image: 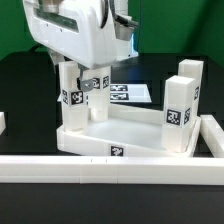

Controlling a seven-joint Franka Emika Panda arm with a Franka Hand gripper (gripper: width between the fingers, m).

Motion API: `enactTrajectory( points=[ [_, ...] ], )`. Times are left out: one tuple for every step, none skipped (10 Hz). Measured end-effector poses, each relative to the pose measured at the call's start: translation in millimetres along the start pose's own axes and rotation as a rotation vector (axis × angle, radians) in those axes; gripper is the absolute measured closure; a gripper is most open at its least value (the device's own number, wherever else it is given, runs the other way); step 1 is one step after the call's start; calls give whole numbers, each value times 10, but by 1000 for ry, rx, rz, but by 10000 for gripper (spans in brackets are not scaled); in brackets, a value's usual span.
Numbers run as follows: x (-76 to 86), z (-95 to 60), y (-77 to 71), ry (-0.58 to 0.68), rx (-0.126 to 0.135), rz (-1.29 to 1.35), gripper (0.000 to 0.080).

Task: Assemble desk

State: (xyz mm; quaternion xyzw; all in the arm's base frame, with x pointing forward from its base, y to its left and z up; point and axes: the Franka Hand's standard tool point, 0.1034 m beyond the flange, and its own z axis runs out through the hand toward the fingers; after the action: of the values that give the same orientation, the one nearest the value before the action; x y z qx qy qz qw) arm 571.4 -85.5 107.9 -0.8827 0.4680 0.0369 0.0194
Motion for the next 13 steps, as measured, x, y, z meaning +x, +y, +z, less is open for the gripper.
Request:
enactTrajectory(
  points=[
    [2, 0, 2, 0, 0, -92, 150],
    [3, 1, 3, 0, -1, -163, 150],
    [1, -2, 2, 9, -10, -267, 150],
    [-39, -4, -2, 21, -24, -388, 150],
    [-80, 3, 0, 25, -25, -466, 150],
    [-86, 6, 12, 27, -26, -587, 150],
    [-79, 8, 14, 32, -25, -673, 150],
    [-73, 13, 30, 30, -27, -731, 150],
    [-77, 18, 46, 29, -28, -825, 150],
    [-75, 24, 54, 33, -29, -903, 150],
    [-68, 35, 64, 39, -32, -967, 150],
    [-65, 38, 70, 38, -34, -1035, 150],
    [-60, 36, 70, 39, -36, -1087, 150]
  ],
)
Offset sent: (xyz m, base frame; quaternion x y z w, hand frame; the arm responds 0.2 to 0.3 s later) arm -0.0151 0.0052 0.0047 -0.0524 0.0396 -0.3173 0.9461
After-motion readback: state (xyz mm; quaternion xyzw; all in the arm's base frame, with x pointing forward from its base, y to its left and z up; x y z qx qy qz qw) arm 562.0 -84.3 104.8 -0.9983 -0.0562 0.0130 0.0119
